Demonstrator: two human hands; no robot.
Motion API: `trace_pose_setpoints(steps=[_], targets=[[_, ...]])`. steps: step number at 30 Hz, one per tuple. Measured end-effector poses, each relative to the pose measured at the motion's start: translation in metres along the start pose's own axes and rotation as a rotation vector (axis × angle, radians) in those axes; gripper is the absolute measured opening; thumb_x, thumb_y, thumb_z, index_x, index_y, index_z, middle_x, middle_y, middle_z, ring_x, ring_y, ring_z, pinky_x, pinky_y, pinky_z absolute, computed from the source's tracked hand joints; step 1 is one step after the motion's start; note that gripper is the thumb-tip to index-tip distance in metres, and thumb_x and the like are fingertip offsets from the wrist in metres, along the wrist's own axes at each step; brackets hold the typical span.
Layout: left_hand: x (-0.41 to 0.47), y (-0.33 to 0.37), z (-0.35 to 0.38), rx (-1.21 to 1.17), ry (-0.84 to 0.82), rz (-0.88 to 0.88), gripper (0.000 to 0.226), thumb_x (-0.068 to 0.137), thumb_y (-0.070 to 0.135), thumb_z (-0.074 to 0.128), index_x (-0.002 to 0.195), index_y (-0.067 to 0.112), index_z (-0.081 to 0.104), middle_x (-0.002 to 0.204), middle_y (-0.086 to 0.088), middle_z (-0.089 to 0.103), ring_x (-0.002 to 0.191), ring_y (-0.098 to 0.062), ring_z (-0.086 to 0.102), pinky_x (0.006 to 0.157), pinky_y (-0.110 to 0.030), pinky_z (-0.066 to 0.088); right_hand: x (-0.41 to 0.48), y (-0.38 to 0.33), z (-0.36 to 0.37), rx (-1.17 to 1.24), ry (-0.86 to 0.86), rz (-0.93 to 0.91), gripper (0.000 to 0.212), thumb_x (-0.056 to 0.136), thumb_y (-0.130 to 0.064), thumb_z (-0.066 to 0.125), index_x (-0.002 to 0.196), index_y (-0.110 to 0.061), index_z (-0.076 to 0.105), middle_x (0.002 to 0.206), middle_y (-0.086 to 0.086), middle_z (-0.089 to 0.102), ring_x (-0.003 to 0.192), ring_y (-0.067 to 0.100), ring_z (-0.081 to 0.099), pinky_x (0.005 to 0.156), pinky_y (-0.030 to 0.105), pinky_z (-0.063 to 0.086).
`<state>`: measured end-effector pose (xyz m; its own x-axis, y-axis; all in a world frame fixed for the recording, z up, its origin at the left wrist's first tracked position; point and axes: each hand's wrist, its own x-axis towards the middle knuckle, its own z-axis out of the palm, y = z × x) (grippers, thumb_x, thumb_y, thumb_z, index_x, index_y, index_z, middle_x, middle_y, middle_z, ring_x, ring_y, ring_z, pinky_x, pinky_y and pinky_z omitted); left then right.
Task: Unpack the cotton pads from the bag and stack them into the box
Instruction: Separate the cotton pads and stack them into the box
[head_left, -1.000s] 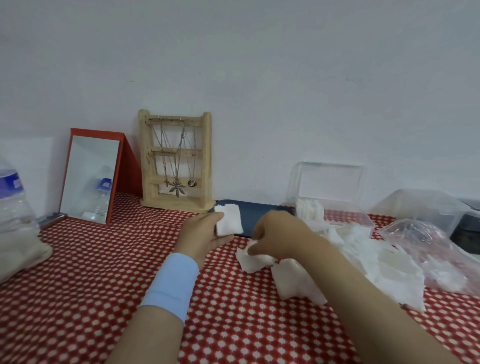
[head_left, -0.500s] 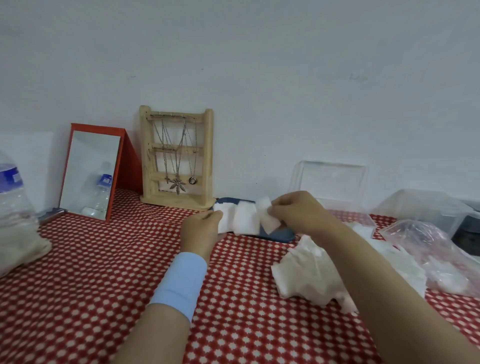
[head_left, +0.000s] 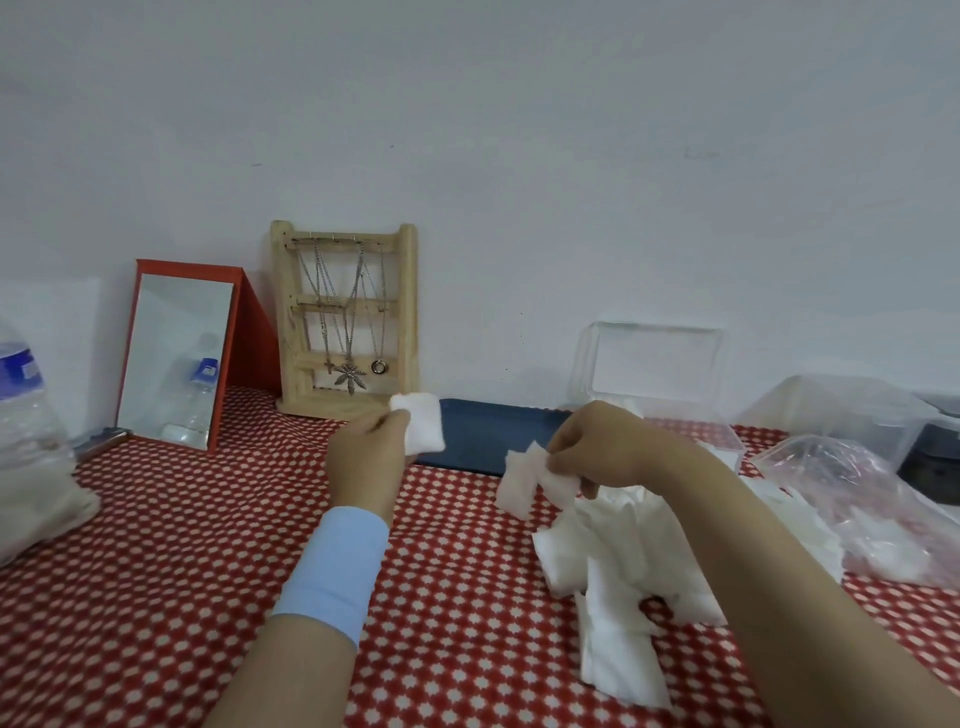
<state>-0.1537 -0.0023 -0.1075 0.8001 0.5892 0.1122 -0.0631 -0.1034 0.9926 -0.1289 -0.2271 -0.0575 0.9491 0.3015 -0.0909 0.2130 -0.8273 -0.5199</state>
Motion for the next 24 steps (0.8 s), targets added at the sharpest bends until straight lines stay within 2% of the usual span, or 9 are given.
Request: trace_pose_setpoints(steps=[2,3,6,8,11,14,18,21,24], targets=[[-0.009,0.009,0.007,-0.293,-0.236,-0.157,0.006,0.099,0.015,0.061,0.1,0.009,0.062,0.098,-0.01,0.069,0.09,-0.025,0.071,0.064,-0.029,0.058,0.002,0.0,0.0,0.065,0.019,-0.024,0.019,0.094,-0.013,0.059,0.088,-0.01,0.077,0.074,0.002,0.076,0.054,0.008,0.065,0.055,0.016,0.048],[-0.014,0.011,0.012,-0.346,-0.364,-0.247,0.006,0.099,0.014,0.062,0.103,0.009,0.062,0.106,-0.014,0.07,0.095,-0.03,0.073,0.065,-0.03,0.061,0.003,-0.001,0.001,0.109,0.025,-0.027,0.018,0.094,-0.013,0.06,0.088,-0.012,0.077,0.077,0.003,0.076,0.055,0.009,0.067,0.054,0.017,0.048],[-0.024,-0.001,0.028,-0.237,-0.573,-0.332,0.013,0.099,0.013,0.063,0.109,0.005,0.067,0.114,-0.02,0.072,0.102,-0.032,0.073,0.071,-0.033,0.064,0.001,-0.003,-0.001,0.214,-0.008,-0.02,0.016,0.096,-0.013,0.058,0.091,-0.013,0.073,0.083,0.004,0.076,0.061,0.014,0.072,0.047,0.02,0.038],[-0.025,-0.009,0.032,-0.167,-0.58,-0.334,0.02,0.098,0.014,0.065,0.114,0.004,0.07,0.115,-0.018,0.073,0.105,-0.029,0.072,0.073,-0.032,0.063,-0.001,-0.003,-0.004,0.266,-0.048,-0.013,0.015,0.097,-0.014,0.056,0.096,-0.014,0.072,0.086,0.007,0.077,0.066,0.017,0.074,0.047,0.022,0.035],[-0.022,-0.014,0.031,-0.152,-0.515,-0.364,0.01,0.097,0.011,0.064,0.102,0.006,0.071,0.117,-0.018,0.07,0.108,-0.03,0.069,0.067,-0.029,0.063,0.001,0.001,-0.009,0.284,-0.019,0.047,0.019,0.096,-0.013,0.053,0.102,-0.009,0.07,0.093,0.014,0.076,0.07,0.023,0.075,0.044,0.022,0.029],[-0.02,-0.013,0.031,-0.156,-0.451,-0.343,0.008,0.097,0.009,0.063,0.095,0.008,0.071,0.115,-0.019,0.07,0.107,-0.03,0.068,0.067,-0.028,0.063,0.004,0.004,-0.012,0.302,0.058,0.079,0.022,0.095,-0.014,0.054,0.109,-0.007,0.07,0.089,0.014,0.068,0.063,0.023,0.06,0.045,0.024,0.027],[-0.024,-0.008,0.031,-0.29,-0.522,-0.406,0.017,0.099,0.012,0.063,0.112,0.002,0.07,0.113,-0.019,0.074,0.102,-0.028,0.072,0.066,-0.029,0.063,0.001,-0.006,-0.006,0.699,-0.053,-0.024,0.018,0.097,-0.014,0.063,0.106,-0.003,0.074,0.069,0.007,0.063,0.052,0.013,0.049,0.048,0.026,0.026],[-0.026,-0.003,0.031,-0.467,-0.598,-0.457,0.019,0.1,0.013,0.06,0.115,0.004,0.069,0.11,-0.017,0.076,0.104,-0.027,0.073,0.075,-0.033,0.064,0.002,-0.013,0.007,0.548,0.049,-0.018,0.01,0.092,-0.018,0.071,0.094,-0.01,0.077,0.054,-0.002,0.062,0.043,0.007,0.051,0.043,0.021,0.034],[-0.025,0.0,0.029,-0.522,-0.617,-0.463,0.022,0.101,0.015,0.059,0.118,0.003,0.068,0.106,-0.017,0.077,0.1,-0.027,0.074,0.073,-0.033,0.064,0.004,-0.015,0.017,0.509,0.163,0.017,0.007,0.089,-0.015,0.073,0.09,-0.009,0.077,0.062,0.002,0.065,0.04,0.007,0.052,0.039,0.014,0.038]])
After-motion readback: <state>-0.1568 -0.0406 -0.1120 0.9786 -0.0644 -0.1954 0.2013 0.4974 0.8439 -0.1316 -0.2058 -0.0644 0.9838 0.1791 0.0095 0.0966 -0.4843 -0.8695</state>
